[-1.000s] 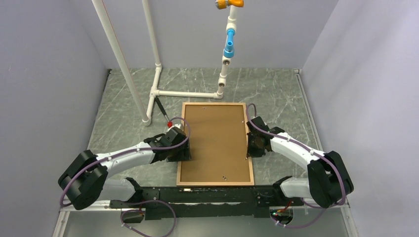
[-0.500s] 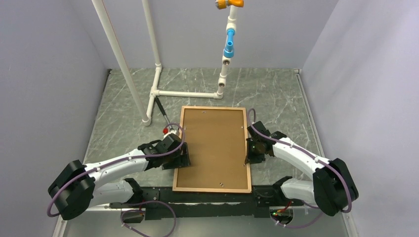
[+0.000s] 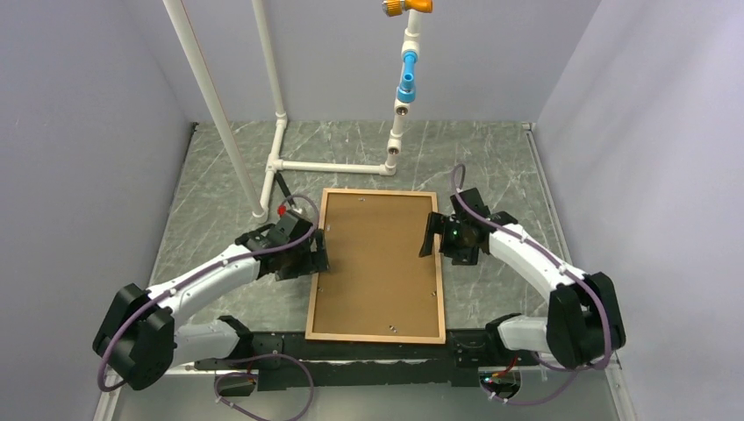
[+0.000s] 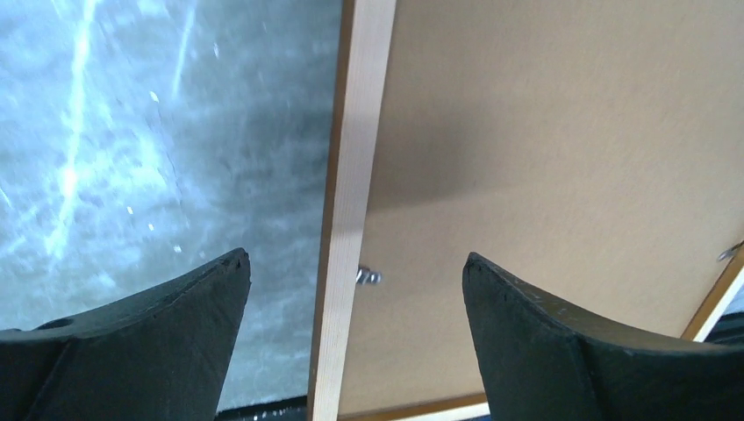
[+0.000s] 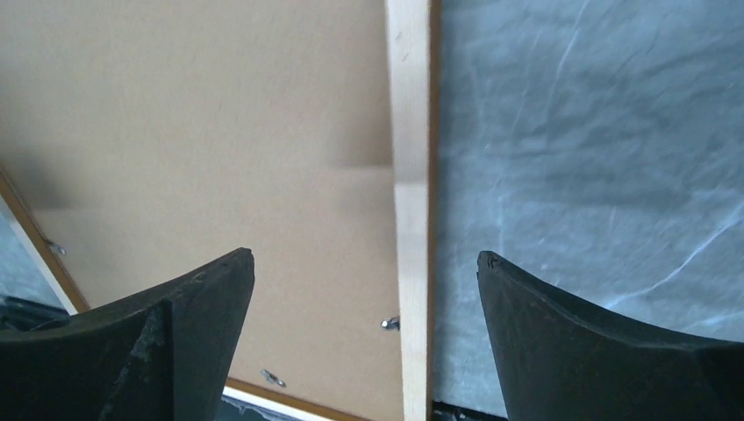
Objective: Put the photo into the frame
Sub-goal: Install the photo frame at the center of the board.
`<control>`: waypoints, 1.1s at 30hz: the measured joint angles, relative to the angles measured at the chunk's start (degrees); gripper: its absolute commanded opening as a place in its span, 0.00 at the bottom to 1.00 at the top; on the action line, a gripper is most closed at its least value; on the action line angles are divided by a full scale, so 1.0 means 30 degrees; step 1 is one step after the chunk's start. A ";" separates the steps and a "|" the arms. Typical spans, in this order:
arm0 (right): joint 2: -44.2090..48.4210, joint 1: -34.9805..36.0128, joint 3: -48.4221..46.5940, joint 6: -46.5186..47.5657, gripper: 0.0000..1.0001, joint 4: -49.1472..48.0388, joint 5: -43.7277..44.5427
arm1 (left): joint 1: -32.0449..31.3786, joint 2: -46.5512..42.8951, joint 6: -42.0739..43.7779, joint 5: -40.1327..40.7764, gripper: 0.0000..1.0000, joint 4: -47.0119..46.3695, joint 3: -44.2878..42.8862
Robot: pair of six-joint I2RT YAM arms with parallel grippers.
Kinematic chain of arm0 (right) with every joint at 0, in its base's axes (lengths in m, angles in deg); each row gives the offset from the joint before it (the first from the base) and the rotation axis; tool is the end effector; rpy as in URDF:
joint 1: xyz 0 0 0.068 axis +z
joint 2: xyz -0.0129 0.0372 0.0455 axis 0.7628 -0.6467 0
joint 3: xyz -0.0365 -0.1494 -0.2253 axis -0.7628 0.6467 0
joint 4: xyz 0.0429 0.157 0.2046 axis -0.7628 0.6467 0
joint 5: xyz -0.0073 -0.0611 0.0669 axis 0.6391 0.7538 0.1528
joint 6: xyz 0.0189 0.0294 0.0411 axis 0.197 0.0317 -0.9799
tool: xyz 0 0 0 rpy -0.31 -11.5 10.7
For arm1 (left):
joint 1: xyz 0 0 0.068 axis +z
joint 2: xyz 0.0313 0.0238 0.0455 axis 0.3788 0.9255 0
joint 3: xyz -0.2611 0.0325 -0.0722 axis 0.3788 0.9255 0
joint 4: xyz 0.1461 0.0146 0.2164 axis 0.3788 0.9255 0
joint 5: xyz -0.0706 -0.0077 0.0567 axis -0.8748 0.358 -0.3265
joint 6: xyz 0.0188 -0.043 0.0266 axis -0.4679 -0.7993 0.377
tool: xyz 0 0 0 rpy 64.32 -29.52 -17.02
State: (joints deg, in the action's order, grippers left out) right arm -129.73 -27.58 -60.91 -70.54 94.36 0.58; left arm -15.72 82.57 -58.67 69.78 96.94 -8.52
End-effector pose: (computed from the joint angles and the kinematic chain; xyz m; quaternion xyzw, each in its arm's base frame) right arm 0.2078 0.0890 0.2011 0.0711 0.9709 0.1528 0.1703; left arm 0.1673 -0.1281 0.1941 -0.0847 0.9661 -0.1435 0.1974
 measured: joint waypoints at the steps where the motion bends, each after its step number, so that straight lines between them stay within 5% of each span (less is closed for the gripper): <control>1: -0.0415 -0.0554 -0.0153 0.0219 1.00 -0.0182 -0.0262 | 0.0430 0.0153 0.0306 -0.0138 0.94 -0.0146 -0.0160; 12: -0.6390 -0.2725 -0.4656 0.1996 0.98 -0.1122 -0.0678 | 0.4415 0.4626 0.2178 -0.2186 0.91 -0.1982 -0.2594; 23: -1.1788 -0.2973 -0.8947 0.1355 0.63 -0.1829 0.0889 | 0.4437 0.5967 0.1916 -0.3665 0.84 -0.4932 -0.1778; 33: -1.1927 -0.2951 -0.8692 0.0670 0.52 -0.2098 0.1282 | 0.4408 0.6142 0.1858 -0.3869 0.83 -0.5574 -0.1741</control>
State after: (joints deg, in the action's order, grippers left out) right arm -165.51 -36.43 -86.99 -68.53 88.06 4.43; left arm -2.50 100.99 -53.10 58.17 80.22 -13.74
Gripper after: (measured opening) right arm 0.546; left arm 0.833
